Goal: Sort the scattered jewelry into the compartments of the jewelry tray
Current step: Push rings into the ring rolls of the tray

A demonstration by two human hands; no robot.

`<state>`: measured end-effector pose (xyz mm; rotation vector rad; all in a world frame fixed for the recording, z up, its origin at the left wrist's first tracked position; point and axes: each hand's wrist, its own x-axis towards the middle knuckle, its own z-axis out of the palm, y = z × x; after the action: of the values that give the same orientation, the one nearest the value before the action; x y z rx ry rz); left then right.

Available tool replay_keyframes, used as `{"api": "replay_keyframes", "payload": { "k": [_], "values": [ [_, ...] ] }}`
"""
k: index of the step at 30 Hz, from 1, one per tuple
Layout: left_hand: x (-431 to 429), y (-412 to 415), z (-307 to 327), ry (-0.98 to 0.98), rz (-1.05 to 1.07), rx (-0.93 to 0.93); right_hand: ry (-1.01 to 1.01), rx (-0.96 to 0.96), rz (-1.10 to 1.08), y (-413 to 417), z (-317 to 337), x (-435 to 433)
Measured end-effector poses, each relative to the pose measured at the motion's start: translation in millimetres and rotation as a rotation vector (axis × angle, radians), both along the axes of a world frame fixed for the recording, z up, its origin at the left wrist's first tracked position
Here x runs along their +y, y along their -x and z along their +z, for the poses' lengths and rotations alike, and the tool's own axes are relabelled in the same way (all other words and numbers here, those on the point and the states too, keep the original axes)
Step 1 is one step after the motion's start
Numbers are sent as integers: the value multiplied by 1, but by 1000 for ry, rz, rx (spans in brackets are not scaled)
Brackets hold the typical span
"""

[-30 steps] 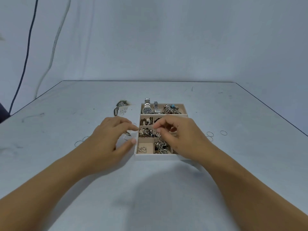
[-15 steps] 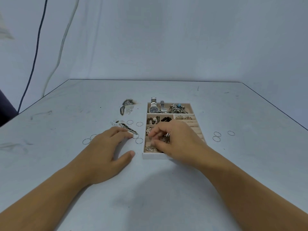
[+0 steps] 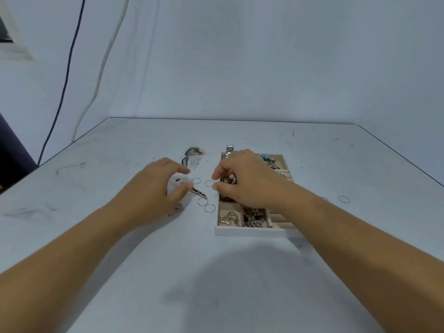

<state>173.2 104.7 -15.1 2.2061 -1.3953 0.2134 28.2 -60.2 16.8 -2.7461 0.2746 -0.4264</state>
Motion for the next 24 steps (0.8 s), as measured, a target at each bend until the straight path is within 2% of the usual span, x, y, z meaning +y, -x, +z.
{"api": "replay_keyframes", "payload": {
  "k": [4, 9, 15, 18, 20, 24],
  "values": [
    [-22, -27, 9, -119, -39, -8, 0, 111, -33, -27, 5, -2],
    [-47, -38, 5, -283, -55, 112, 19, 167, -35, -40, 0, -8],
    [-60, -39, 15, -462, 80, 93, -29, 172, -47, -41, -4, -14],
    [-62, -38, 18, -516, 104, 121, 21, 220, -79, -46, -1, -14],
    [-61, -37, 15, -480, 96, 119, 73, 291, -119, -49, 2, -14],
    [-49, -31, 10, -195, 95, 181, 92, 386, -200, -56, 4, -13]
  ]
}}
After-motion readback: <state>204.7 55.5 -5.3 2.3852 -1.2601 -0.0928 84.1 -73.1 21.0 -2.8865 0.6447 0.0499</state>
